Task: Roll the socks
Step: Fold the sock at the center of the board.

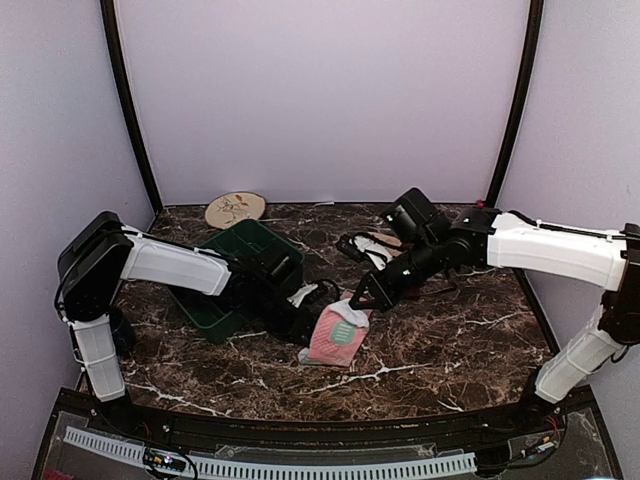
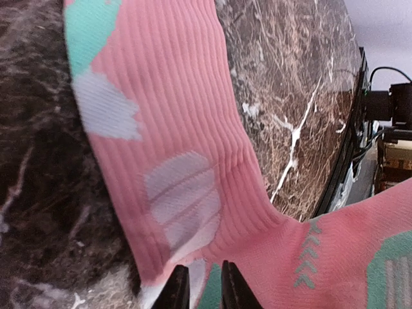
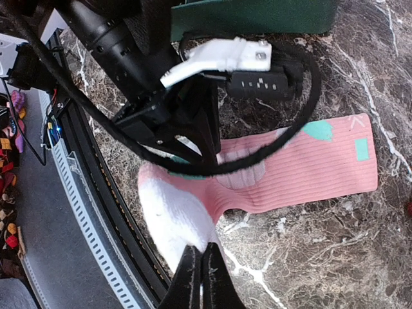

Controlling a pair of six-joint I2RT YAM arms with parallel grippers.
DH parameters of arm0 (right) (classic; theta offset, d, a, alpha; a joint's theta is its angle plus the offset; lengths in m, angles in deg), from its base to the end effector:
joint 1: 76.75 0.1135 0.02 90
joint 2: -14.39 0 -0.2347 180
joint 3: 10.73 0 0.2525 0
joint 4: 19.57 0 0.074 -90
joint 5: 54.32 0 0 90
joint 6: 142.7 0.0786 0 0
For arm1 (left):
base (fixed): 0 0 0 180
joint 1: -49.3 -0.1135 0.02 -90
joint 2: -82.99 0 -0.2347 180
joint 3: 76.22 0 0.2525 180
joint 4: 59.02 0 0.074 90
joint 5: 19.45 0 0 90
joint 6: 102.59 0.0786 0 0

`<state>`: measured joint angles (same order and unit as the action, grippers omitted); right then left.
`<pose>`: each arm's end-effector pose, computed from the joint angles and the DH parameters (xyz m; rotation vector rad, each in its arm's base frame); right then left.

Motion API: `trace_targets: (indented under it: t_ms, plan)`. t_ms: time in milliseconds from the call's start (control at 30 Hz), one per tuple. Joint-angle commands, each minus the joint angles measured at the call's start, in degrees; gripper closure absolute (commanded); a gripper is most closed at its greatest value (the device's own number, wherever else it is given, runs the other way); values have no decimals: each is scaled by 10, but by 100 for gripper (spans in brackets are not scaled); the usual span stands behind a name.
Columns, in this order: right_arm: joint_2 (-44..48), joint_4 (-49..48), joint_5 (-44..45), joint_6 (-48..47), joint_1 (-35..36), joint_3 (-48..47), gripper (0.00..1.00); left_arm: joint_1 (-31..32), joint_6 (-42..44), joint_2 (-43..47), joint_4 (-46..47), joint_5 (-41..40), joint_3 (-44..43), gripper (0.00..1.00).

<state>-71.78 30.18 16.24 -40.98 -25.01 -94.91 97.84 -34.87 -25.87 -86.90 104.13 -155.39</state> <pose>0.1952 0.2898 0.2226 -1.0412 2.4049 0.8583 0.2257 -0.3211 0.0928 0.8714 2.6590 -1.1552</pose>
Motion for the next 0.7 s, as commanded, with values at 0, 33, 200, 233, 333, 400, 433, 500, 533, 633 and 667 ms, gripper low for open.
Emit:
trace_targets:
  t_ms: [0,33,200,233,333,400,433,500,533,633,667]
  plan:
    - [-15,-9,-6,-16,-9,-22,100,-31,-64,57,46,18,38,78]
    - [-16,-9,-8,-17,-10,-21,100,-36,-71,61,55,26,41,77]
    - [-20,-10,-11,-20,-16,-23,100,-39,-68,61,47,18,36,77]
    - [-22,-11,-11,-21,-17,-24,100,-39,-65,57,39,15,33,77]
    - [-26,-13,-12,-22,-23,-26,100,-39,-63,52,34,3,41,80]
    - [-30,-13,-11,-24,-27,-29,100,-39,-68,59,38,-11,50,83]
    - [-32,-13,-10,-25,-30,-31,100,-39,-70,63,40,-16,55,83]
    - [-36,-15,-9,-26,-37,-34,100,-40,-70,64,42,-17,57,83]
    - [-40,-15,-10,-27,-41,-37,100,-40,-68,62,40,-15,55,84]
    - [-48,-15,-12,-32,-51,-47,100,-40,-59,49,32,-9,49,86]
    - [-60,-15,-12,-34,-53,-50,100,-40,-57,45,30,-7,48,86]
